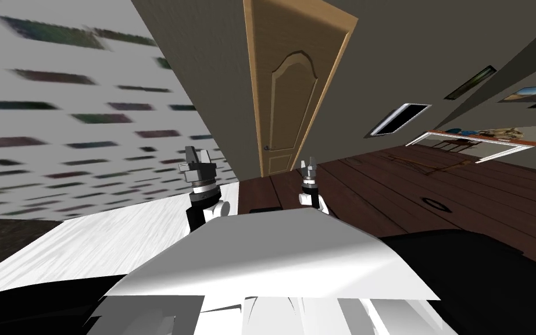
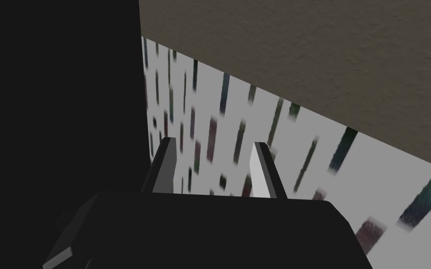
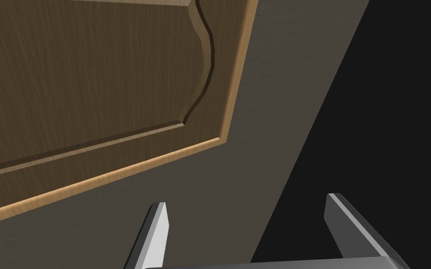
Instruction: Pull the door open
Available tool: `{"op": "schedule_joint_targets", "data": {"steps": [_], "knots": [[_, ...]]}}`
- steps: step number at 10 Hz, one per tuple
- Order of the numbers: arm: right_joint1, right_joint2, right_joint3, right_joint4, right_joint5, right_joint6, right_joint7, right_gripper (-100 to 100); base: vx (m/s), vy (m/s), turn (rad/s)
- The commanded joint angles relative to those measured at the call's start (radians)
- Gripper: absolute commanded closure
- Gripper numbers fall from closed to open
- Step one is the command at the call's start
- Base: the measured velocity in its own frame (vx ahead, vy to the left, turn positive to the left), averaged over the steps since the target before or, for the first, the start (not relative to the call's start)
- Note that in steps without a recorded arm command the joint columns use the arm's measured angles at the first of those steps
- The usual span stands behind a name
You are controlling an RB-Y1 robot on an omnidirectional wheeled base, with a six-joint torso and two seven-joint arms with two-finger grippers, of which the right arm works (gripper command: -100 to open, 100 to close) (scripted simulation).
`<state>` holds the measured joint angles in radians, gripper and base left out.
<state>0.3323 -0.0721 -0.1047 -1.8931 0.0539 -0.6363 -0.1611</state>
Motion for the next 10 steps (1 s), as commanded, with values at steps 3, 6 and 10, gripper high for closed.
{"op": "schedule_joint_targets", "data": {"steps": [3,6,10], "knots": [[-0.046,-0.011,-0.023,0.105,0.024,0.003,-0.006,-100,0.109,0.009,0.098],[-0.083,-0.019,-0.042,0.194,0.043,0.004,-0.010,-100,0.102,0.005,0.099],[-0.121,-0.026,-0.062,0.284,0.063,0.005,-0.015,-100,0.077,0.010,0.071]]}}
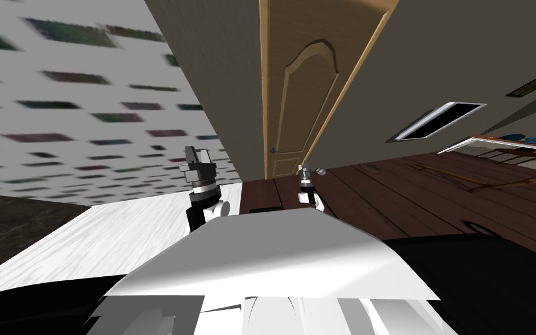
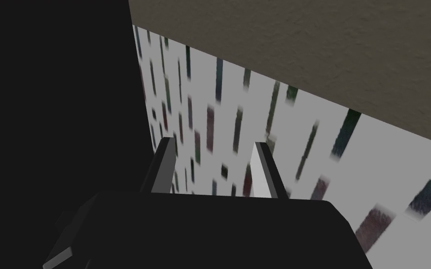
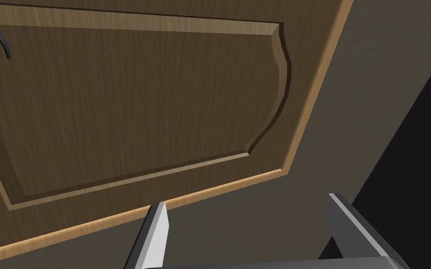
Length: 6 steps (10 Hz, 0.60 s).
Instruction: Pull the door open
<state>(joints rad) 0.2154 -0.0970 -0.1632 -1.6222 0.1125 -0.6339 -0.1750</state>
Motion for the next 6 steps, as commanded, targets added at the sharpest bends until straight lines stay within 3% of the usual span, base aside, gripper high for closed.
{"op": "schedule_joint_targets", "data": {"steps": [1,2,6], "knots": [[-0.017,-0.003,-0.010,0.043,0.011,0.003,-0.003,-100,0.095,0.009,0.104],[-0.017,-0.003,-0.010,0.043,0.011,0.003,-0.003,-100,0.066,0.003,0.025],[-0.067,-0.011,-0.036,0.159,0.037,0.005,-0.010,-100,0.090,-0.001,0.090]]}}
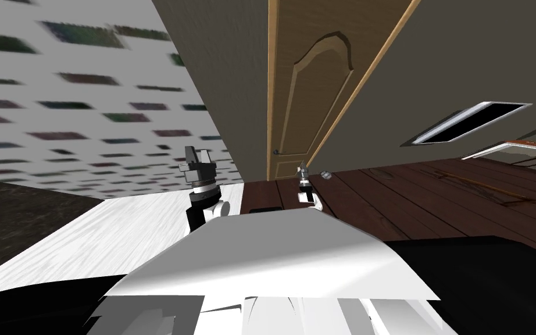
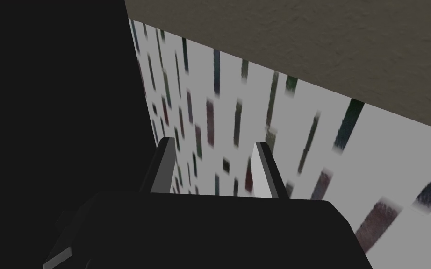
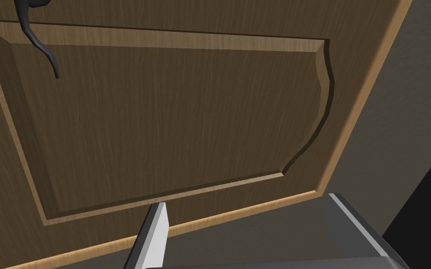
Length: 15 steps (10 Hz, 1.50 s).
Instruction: Pull the door open
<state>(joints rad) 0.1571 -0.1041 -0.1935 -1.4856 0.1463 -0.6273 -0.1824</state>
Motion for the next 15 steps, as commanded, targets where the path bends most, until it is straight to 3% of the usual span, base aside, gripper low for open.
{"op": "schedule_joint_targets", "data": {"steps": [1,5,15], "knots": [[-0.021,-0.005,-0.012,0.050,0.010,-0.001,-0.004,-100,0.104,-0.017,0.093],[-0.046,-0.008,-0.024,0.113,0.023,0.000,-0.007,-100,0.070,0.000,0.056],[-0.157,-0.017,-0.082,0.377,0.081,0.004,-0.021,-100,0.094,-0.009,0.084]]}}
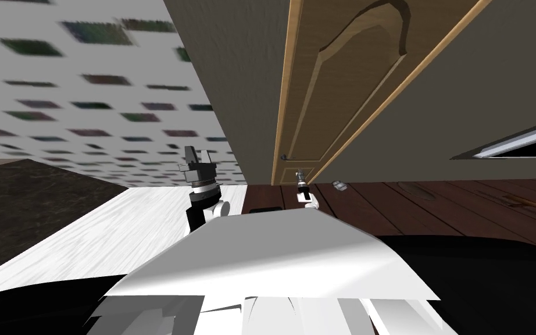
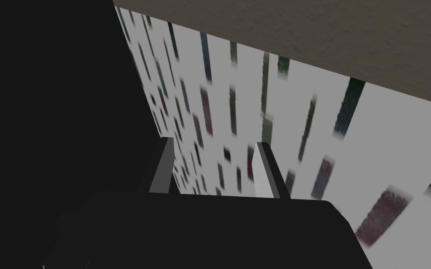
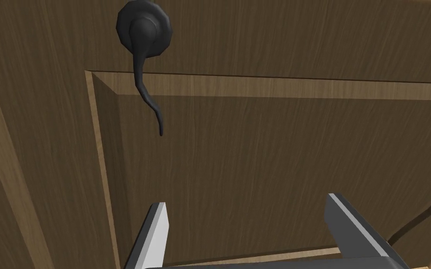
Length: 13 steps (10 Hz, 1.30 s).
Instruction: Pull the door open
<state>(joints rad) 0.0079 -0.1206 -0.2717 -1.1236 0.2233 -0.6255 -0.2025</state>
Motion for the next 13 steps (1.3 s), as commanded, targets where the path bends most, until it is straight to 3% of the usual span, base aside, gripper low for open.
{"op": "schedule_joint_targets", "data": {"steps": [1,8,11,13], "knots": [[-0.017,-0.001,-0.008,0.037,0.008,0.002,-0.003,-100,0.092,-0.006,0.064],[-0.074,-0.003,-0.038,0.173,0.038,0.004,-0.010,-100,0.080,-0.017,0.063],[-0.107,-0.004,-0.055,0.251,0.056,0.006,-0.014,-100,0.105,-0.030,0.085],[-0.110,-0.005,-0.055,0.252,0.056,0.009,-0.015,-100,0.070,-0.011,0.033]]}}
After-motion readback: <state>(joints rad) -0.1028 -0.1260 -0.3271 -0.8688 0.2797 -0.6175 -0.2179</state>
